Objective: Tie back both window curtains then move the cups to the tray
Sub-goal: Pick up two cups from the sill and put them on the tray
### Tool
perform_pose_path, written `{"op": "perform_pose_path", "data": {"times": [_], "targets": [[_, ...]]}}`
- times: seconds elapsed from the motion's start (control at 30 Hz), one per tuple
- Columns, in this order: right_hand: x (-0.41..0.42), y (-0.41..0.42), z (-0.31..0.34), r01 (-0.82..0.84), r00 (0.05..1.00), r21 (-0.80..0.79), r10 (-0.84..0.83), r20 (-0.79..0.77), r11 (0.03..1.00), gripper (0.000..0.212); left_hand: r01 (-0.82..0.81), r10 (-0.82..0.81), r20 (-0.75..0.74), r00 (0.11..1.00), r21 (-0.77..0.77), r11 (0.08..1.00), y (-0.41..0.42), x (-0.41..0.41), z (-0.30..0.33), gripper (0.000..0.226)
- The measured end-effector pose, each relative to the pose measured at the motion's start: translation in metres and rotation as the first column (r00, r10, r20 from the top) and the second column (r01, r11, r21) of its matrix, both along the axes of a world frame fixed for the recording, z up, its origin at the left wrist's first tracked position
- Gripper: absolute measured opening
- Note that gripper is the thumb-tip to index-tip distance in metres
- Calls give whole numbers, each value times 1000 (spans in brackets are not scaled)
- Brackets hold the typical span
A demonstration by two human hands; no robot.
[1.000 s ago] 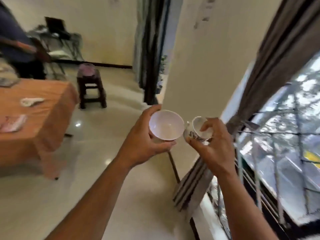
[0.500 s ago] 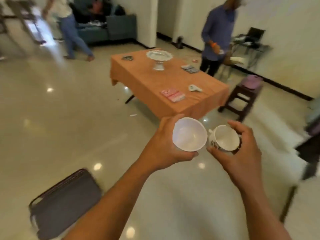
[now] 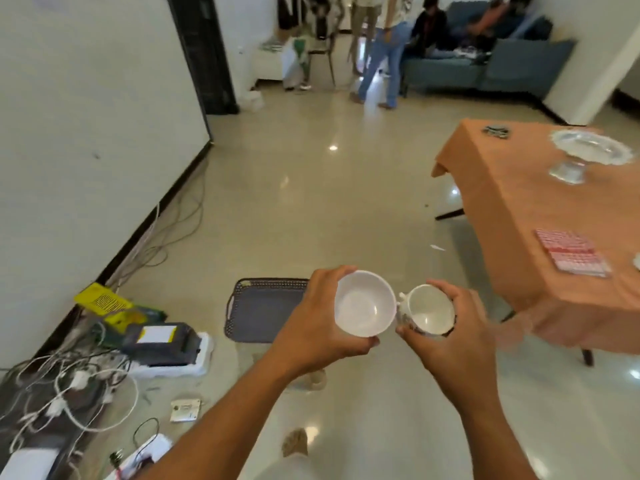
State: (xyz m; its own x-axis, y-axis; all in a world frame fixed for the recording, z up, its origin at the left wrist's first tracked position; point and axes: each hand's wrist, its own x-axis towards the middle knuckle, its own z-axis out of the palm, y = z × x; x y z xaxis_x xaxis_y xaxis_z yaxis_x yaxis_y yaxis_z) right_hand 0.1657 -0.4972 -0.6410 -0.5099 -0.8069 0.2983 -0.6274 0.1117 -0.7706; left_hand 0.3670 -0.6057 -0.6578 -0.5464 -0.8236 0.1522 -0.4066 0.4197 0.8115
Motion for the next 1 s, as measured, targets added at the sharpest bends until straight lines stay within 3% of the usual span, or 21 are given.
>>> {"op": "perform_pose_path", "data": {"times": [0.3,0.57,0.7,0.83,1.0], "targets": [[40,-133,-46,-303,952,119,295,82,946,72,-272,271,48,961,10,962,-77,60,-47,110],[77,-282,-101,-410,912,283,398,101,867,70,-345,326,164,931,110,932,-205,101,-102,113],[92,-342,-160,-409,898,379,439,8,830,73,-346,299,231,926,202,916,-261,121,-156,116],[106,-386,-239,-441,869,380,492,-45,813,67,-409,335,298,894,233,882,-299,132,-234,125],[110,-409,-340,-543,785,552,616,66,633,76,-452,298,446,844,292,843,-317,133,-333,129]]}}
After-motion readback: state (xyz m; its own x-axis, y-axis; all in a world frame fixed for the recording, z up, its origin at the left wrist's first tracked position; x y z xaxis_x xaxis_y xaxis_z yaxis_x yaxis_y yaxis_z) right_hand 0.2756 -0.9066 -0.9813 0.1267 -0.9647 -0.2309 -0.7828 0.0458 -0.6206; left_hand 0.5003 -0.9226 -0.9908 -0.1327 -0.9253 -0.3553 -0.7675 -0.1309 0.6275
